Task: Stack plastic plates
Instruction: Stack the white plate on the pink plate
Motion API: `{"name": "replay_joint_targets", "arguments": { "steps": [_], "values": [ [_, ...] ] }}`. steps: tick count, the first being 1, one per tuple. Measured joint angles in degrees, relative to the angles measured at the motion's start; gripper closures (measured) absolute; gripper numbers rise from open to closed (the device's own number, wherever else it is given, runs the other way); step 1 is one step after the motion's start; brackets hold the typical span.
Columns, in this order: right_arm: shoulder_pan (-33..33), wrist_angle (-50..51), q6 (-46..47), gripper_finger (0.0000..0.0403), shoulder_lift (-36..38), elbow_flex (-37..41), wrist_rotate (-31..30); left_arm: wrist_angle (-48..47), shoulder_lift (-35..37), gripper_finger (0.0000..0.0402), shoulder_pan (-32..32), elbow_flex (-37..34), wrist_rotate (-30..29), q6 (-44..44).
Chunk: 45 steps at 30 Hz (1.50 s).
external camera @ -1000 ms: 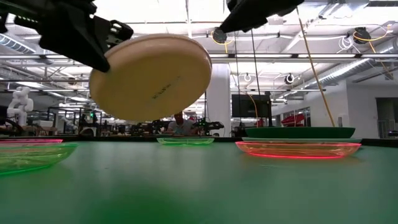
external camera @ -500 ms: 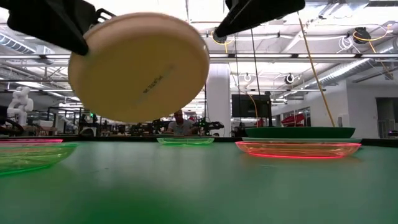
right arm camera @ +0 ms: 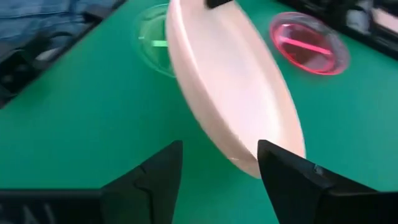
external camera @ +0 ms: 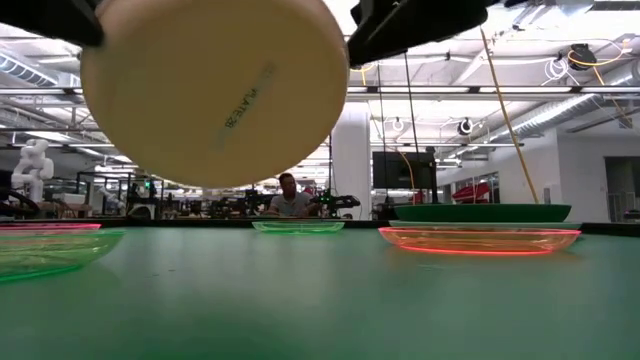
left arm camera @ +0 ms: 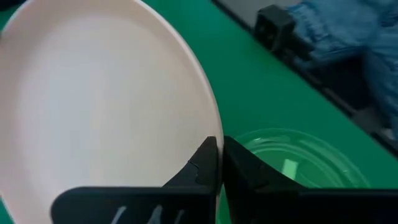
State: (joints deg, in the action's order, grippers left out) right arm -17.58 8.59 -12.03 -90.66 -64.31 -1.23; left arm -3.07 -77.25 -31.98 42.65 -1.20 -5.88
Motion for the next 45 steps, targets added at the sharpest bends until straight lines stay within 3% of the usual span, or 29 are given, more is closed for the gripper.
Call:
{"name": "replay_joint_targets", "arguments": {
  "steps": [9, 15, 32, 40, 45],
  "values": [
    [0.9, -3.2, -1.3, 0.0206, -2.3, 0.0, 7.2, 2.8, -3.1, 0.0390, -0.5, 0.0, 7.8, -5.4],
    [1.5, -3.7, -1.4, 0.0218, -4.1, 0.0, 14.8, 3.8, -3.3, 0.0390, -0.3, 0.0, 7.7, -7.4],
    [2.1, -3.4, -4.9, 0.0344, -4.9, 0.1, 20.2, 6.4, -3.3, 0.0374, 0.6, 0.0, 7.8, -7.8],
    [2.2, -3.2, -6.4, 0.0369, -4.9, 0.1, 22.1, 6.3, -3.3, 0.0369, 1.7, -0.1, 7.5, -10.2],
    [2.2, -2.6, -7.0, 0.0375, -4.9, 0.1, 23.3, 6.2, -3.3, 0.0367, 1.6, -0.1, 2.2, -10.1]
  ]
}}
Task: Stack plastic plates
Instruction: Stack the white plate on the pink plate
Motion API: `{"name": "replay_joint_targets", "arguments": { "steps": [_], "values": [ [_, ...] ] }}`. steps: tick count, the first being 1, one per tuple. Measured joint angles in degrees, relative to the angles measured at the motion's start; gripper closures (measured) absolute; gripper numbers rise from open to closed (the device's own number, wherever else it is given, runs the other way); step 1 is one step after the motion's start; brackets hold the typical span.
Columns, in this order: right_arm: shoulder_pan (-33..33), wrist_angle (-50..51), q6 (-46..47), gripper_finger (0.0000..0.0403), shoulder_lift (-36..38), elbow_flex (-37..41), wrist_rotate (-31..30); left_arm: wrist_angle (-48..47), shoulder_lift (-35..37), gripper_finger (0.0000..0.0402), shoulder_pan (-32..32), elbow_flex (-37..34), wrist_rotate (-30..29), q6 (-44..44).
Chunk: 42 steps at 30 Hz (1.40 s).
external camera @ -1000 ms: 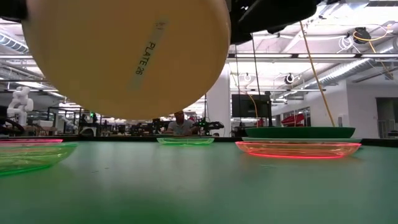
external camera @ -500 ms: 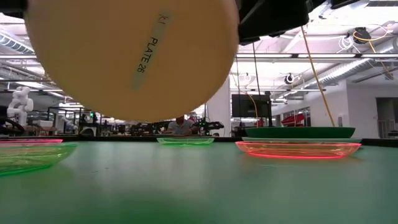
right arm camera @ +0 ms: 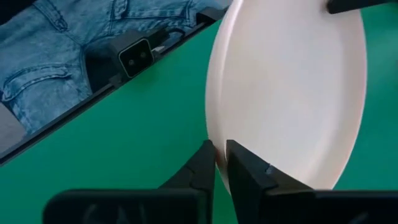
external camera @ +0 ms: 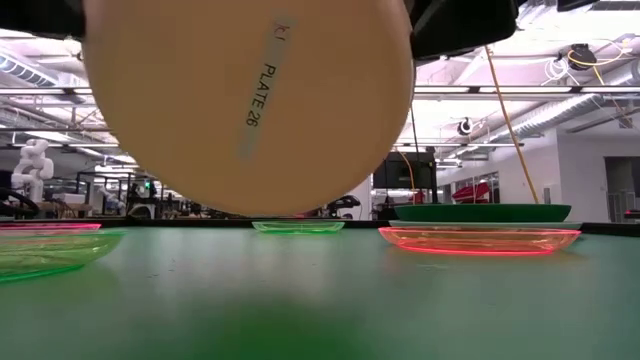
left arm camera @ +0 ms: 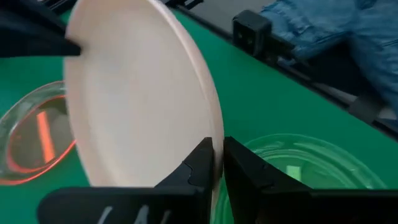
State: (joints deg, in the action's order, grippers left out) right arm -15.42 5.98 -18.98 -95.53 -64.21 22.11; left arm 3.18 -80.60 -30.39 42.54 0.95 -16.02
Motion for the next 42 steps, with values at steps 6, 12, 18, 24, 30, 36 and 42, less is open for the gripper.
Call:
{"name": "replay_joint_targets", "arguments": {
  "steps": [6, 12, 18, 24, 30, 36, 42],
  "values": [
    [0.0, 1.0, -0.8, 0.0377, 0.0, 0.1, 0.2, 2.0, 0.0, 0.0344, 0.1, 0.0, -2.4, 1.4],
    [0.3, -1.5, -1.1, 0.0396, 0.1, -0.3, -2.3, 5.5, 0.1, 0.0258, 0.7, 0.3, -13.2, 3.4],
    [0.0, -1.4, -1.2, 0.0399, 0.0, -0.2, -1.5, 5.1, 0.0, 0.0197, 1.0, 0.2, -14.3, 4.0],
    [0.2, -0.7, 0.0, 0.0400, 0.1, -0.1, -3.3, 11.7, 0.0, 0.0185, 0.9, 0.2, -16.2, 2.6],
    [0.1, 3.4, 1.7, 0.0401, 1.5, -0.1, -8.3, 11.8, 0.0, 0.0185, 1.2, 4.1, -23.6, 2.2],
    [-0.1, 8.4, 4.9, 0.0402, 3.9, -0.1, -16.1, 0.0, 0.0, 0.0185, 1.5, 13.0, -31.3, 10.3],
    [-0.6, 16.5, 9.7, 0.0400, 6.2, -0.1, -27.3, -13.1, 0.0, 0.0185, 1.6, 19.5, -32.0, 21.5]
  ]
}}
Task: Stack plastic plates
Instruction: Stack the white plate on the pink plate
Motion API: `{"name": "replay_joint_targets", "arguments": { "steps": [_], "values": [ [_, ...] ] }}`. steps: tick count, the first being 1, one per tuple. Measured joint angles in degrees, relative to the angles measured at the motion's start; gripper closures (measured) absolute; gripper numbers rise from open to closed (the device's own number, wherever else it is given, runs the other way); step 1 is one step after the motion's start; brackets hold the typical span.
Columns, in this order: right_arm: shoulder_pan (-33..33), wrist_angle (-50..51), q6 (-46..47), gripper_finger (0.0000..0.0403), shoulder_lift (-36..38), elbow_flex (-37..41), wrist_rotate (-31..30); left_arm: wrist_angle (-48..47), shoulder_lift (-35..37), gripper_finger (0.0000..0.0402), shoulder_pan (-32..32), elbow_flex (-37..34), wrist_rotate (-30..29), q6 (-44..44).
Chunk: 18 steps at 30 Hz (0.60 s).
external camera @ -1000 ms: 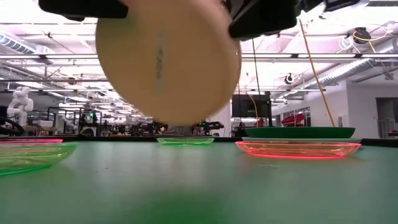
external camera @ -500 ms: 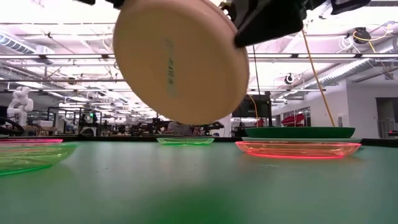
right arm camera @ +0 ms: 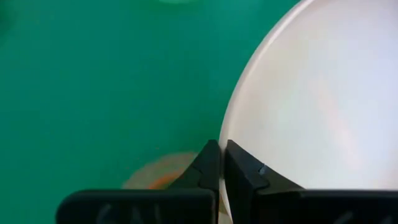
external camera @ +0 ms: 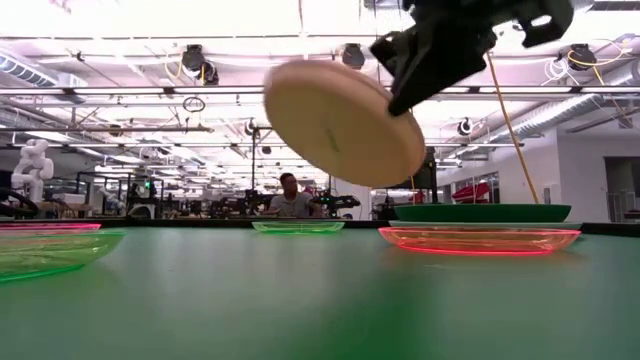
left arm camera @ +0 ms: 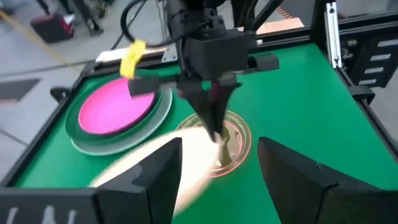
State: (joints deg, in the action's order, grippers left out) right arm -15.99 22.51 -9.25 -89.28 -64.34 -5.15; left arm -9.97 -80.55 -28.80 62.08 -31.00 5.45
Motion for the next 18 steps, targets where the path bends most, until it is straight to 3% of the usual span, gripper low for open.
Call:
{"name": "replay_joint_targets", "arguments": {
  "steps": [8, 18],
  "values": [
    [-0.6, 10.8, 6.8, 0.0398, 2.7, 0.0, -9.7, -3.9, 0.0, 0.0185, 0.2, 0.1, -6.9, 4.4],
    [0.6, 18.2, 9.8, 0.0397, 2.9, 0.0, -12.8, -8.3, -0.7, 0.0185, 1.7, 0.1, -7.6, 11.4]
  ]
}}
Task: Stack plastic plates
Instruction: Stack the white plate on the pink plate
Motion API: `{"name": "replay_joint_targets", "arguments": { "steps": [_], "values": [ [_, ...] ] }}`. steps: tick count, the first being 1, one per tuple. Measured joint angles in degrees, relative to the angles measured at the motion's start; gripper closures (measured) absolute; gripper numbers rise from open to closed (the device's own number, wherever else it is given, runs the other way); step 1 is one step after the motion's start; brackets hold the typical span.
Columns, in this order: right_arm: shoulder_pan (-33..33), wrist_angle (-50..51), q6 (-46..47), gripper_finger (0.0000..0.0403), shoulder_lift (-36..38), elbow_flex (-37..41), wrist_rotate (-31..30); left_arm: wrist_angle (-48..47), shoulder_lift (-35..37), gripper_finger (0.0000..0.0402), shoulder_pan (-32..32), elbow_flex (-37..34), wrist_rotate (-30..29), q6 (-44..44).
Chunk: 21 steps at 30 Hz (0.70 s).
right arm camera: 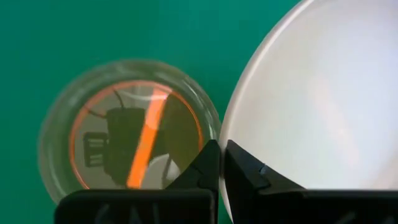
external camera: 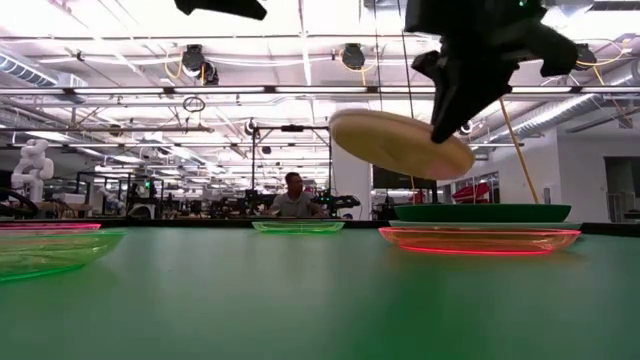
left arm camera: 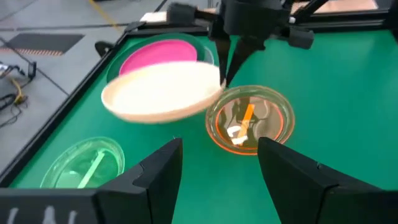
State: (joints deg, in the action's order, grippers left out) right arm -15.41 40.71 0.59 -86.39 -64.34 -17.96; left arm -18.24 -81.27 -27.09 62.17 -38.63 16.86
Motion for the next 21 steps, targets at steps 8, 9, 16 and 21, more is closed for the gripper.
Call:
{"name": "replay_joint_targets", "arguments": {
  "steps": [8, 9, 16, 21],
  "values": [
    [4.1, 10.6, 3.7, 0.0397, 2.4, 0.0, 0.1, -0.2, -1.2, 0.0185, 1.1, -0.1, 0.1, 0.6],
    [4.8, 11.9, 4.2, 0.0397, 2.7, 0.0, 0.0, 0.2, -1.3, 0.0185, 1.3, -0.1, 0.0, 0.8],
    [10.8, 17.5, 5.6, 0.0397, 3.0, 0.0, 1.1, 1.0, -2.6, 0.0185, 2.7, 0.1, 0.2, 1.7],
    [14.8, 18.4, 3.7, 0.0397, 3.0, 0.0, 4.0, 0.4, -2.8, 0.0185, 3.1, 0.0, 1.0, 1.7]
  ]
}}
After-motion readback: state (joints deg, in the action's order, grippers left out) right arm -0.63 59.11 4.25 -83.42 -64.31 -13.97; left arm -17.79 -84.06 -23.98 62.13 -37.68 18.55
